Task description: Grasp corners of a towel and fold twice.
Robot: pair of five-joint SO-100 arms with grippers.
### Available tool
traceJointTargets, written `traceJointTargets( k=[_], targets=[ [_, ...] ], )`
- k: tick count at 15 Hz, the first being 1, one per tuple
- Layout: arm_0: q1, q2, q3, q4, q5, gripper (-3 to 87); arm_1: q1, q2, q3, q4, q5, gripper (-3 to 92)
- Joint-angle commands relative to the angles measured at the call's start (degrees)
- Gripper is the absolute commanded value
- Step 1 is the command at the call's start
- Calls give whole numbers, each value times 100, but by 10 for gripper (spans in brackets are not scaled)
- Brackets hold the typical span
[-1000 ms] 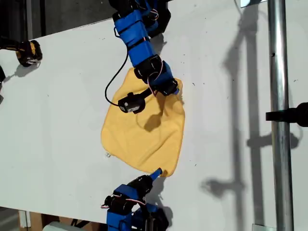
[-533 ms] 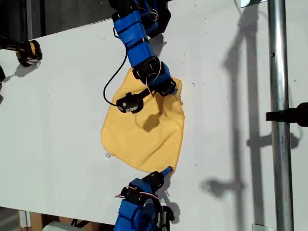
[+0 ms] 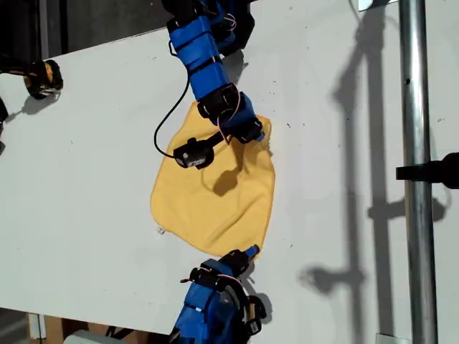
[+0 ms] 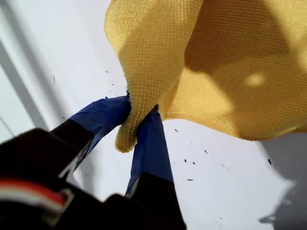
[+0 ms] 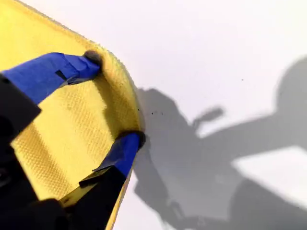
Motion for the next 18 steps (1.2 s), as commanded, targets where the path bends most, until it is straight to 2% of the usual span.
traceJointTargets(
  k=[1, 3, 4, 5, 10, 11, 13, 15, 18],
  targets=[
    [-237, -404, -264, 9, -53, 236, -62, 79, -193, 35, 26, -2],
    [-290, -782, -483, 185, -97, 143, -70, 88, -185, 35, 26, -2],
    [-316, -879, -536, 264, -193, 10, -70, 88, -185, 35, 26, -2],
    [-281, -765, -527, 281, -299, -5, -62, 88, -185, 35, 9, -2],
    [519, 1661, -1477, 1564, -448, -5, -360, 211, -677, 88, -132, -2],
    [738, 1846, -1591, 1696, -712, -5, -545, 35, -861, -79, -185, -2],
    [1081, 1731, -1767, 1635, -765, -5, -809, -571, -1512, -176, -290, -2],
    [914, 1802, -2065, 1582, -448, -5, -686, -466, -1749, 9, -448, -2],
    [-352, 2057, -2039, 1705, 193, -5, 44, 598, -1257, 694, -633, -2]
  ],
)
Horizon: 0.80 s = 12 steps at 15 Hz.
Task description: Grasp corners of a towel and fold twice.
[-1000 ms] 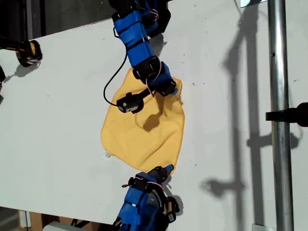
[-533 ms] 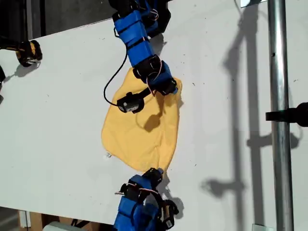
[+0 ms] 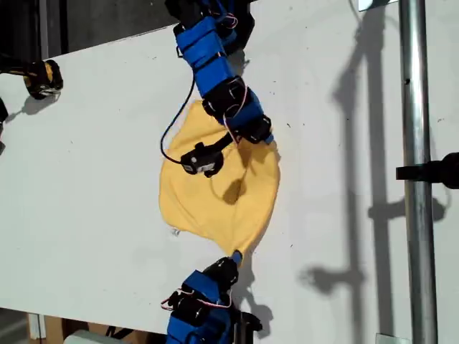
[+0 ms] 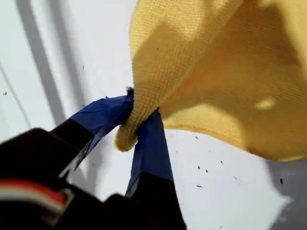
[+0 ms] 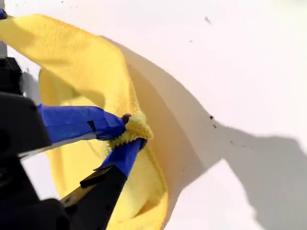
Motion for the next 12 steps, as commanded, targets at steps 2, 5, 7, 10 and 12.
traceJointTargets(
  k=[2, 5, 7, 10, 12],
  targets=[
    [-1670, 202, -97, -79, 773, -5, 1063, 1811, 879, 729, -44, -2],
    [-3067, -18, -9, -519, 1529, -5, 2514, 3173, 2329, 1046, -9, -2],
    [-3850, -343, -237, -923, 2065, -5, 3612, 3911, 3120, 896, -404, -2],
    [-4825, -1354, -1169, -1450, 2892, -5, 4939, 4553, 3384, 729, -1292, -2],
    [-5150, -2153, -2136, -1600, 3551, -5, 5590, 4711, 3393, 466, -1925, -2]
  ],
)
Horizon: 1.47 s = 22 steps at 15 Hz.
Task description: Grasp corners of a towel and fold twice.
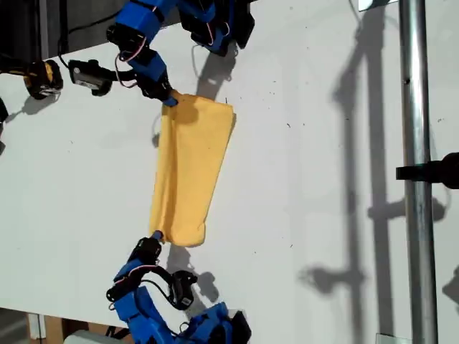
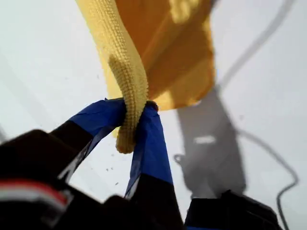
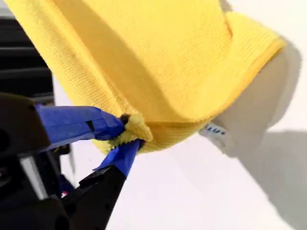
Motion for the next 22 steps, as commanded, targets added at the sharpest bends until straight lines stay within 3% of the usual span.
traceJointTargets(
  k=[1, 5, 8, 13, 17, 22],
  targets=[
    [-334, -694, -1371, -141, 642, -5, 642, 264, -35, -325, -624, -2],
    [-378, -1547, -3472, 334, 1081, -5, 1441, 422, -141, -712, -1274, -2],
    [-369, -1503, -3428, 466, 1134, -5, 1714, 677, 9, -729, -1459, -2],
    [360, -1635, -1837, 659, 316, -5, -132, 835, 1125, -624, -114, -2],
    [694, -2241, -1626, 800, -237, -5, -870, 747, 1934, -782, 668, -2],
    [343, -3103, -2057, 940, -571, -5, -1169, 316, 3243, -2347, 1213, -2]
  ],
)
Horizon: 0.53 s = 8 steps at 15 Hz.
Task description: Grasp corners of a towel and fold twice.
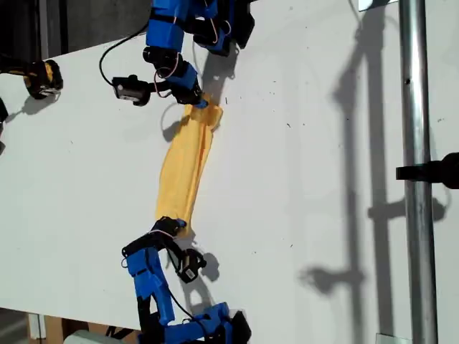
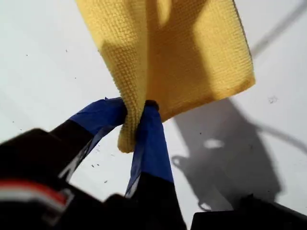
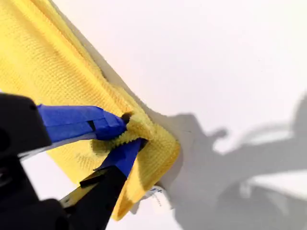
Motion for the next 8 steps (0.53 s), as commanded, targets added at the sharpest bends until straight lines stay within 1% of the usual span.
traceJointTargets(
  k=[1, 3, 5, 6, 7, 8],
  targets=[
    [-299, -79, -334, 88, -158, -5, 53, -343, 237, -738, 97, -2],
    [-510, -220, -439, 141, -290, -5, 264, -1125, 264, -1266, 53, -2],
    [-633, -237, -519, 264, -352, -5, 439, -1740, 9, -1468, -18, 7],
    [-668, -237, -580, 413, -457, 17, 439, -1872, -220, -1345, -97, 118],
    [-668, -185, -598, 615, -554, 154, 369, -1890, -527, -932, -97, 171],
    [-624, -26, -580, 853, -686, 208, 299, -1802, -800, -431, -97, 353]
  ],
)
